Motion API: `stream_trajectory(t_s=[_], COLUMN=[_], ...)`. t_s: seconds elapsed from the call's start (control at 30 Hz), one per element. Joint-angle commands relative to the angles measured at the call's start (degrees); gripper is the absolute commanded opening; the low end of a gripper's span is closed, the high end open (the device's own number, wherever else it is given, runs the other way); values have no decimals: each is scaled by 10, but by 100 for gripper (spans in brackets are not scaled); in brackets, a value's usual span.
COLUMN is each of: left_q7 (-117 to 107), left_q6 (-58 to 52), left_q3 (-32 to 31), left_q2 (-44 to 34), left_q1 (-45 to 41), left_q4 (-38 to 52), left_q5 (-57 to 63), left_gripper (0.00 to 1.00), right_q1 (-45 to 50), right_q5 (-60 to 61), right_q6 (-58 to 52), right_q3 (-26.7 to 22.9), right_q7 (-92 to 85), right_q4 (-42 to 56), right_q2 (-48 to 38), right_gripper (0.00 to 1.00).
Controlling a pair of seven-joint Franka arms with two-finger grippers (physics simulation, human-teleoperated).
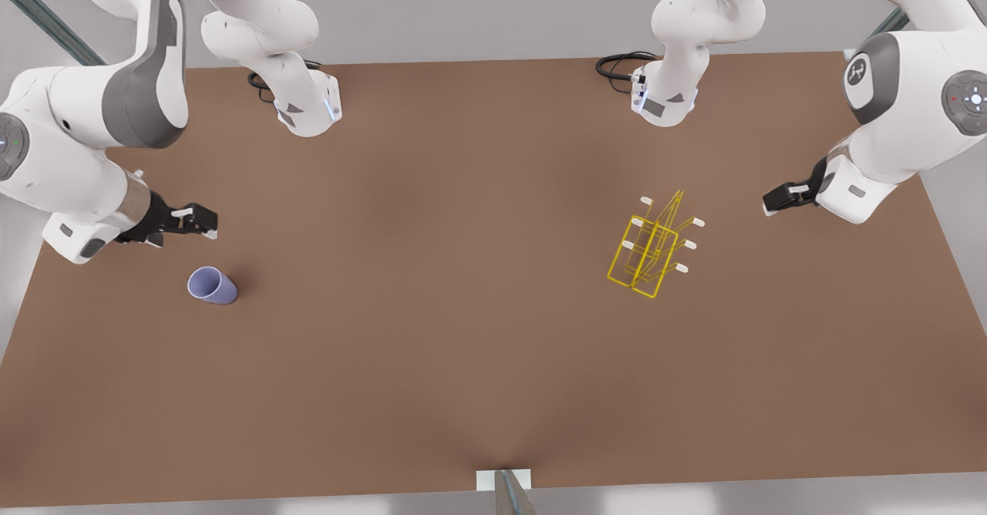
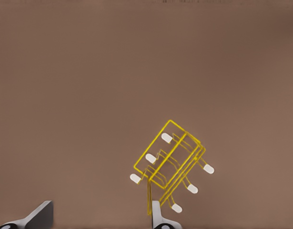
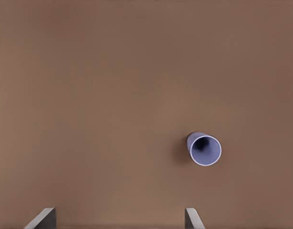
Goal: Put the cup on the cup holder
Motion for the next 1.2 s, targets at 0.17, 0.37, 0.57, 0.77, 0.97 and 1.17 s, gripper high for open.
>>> stream_trajectory(t_s=[0.17, 0.37, 0.57, 0.77, 0.97, 1.17], left_q7=[-22, -22, -22, -22, -22, -22], left_q6=[5, 5, 5, 5, 3, 3], left_q3=[0, 0, 0, 1, 1, 1], left_q2=[-1, -1, -1, -1, -1, -1], left_q1=[-1, -1, -1, -1, -1, -1], left_q4=[0, 0, 0, 0, 0, 0], left_q5=[1, 1, 1, 2, 2, 2], left_gripper=[100, 100, 100, 100, 100, 100], right_q1=[6, 10, 8, 2, -27, -19], right_q5=[-23, -17, -17, -12, 3, 18], right_q6=[104, 326, 462, 521, 533, 532], right_q3=[-34, -34, -78, -88, -90, -90], right_q7=[8, 3, -77, -91, -136, -133], right_q4=[-82, -220, -291, -343, -334, -339], right_q2=[48, 49, 62, 64, 109, 113], right_gripper=[100, 100, 100, 100, 100, 100])
